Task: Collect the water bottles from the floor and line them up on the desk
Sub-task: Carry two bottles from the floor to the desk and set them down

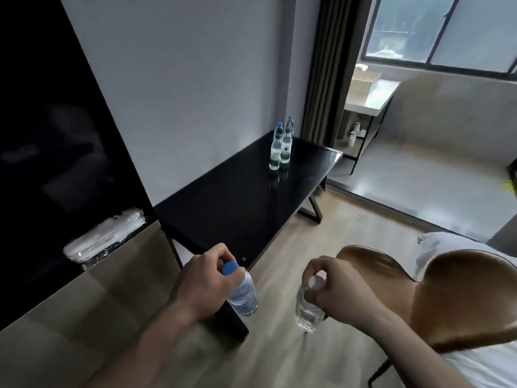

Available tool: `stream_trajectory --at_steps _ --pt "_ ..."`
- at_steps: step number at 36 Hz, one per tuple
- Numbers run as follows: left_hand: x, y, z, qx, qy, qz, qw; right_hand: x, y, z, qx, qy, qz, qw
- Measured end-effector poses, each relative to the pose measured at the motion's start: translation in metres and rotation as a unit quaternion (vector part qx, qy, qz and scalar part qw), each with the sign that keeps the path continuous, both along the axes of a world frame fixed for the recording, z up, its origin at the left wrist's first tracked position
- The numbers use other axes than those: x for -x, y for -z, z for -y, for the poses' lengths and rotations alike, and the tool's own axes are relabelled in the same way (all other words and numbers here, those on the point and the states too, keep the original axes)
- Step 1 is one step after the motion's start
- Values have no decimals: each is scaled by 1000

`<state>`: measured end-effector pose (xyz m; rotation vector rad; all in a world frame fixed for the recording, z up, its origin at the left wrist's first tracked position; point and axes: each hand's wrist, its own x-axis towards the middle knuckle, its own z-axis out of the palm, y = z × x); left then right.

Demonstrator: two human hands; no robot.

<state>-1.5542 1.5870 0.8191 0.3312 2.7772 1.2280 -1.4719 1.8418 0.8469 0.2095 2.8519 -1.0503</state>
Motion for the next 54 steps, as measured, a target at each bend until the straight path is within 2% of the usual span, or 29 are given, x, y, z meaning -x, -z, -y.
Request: stream_trajectory --at_steps 7,16,25,27,33,41,54 --pt "42 -8 -31 -24 -54 4 998 77 -4 -54 -15 -42 -2 999" --pt "140 14 -55 43 -76 8 996 190 16 -92 8 -73 14 997" --pt "231 24 -79 71 -84 18 994 273 19 -113 -34 -97 9 995" --pt "310 30 -102 72 -79 15 994 343 27 -139 -26 -75 -2 997" --pt "333 25 -109 77 -78 17 994 366 22 -150 -42 -81 -7 996" --pt "396 29 -129 70 -103 26 992 456 25 -176 -45 -100 -3 994" --pt "479 62 -174 122 -220 70 965 610 60 -213 -9 -212 25 977"
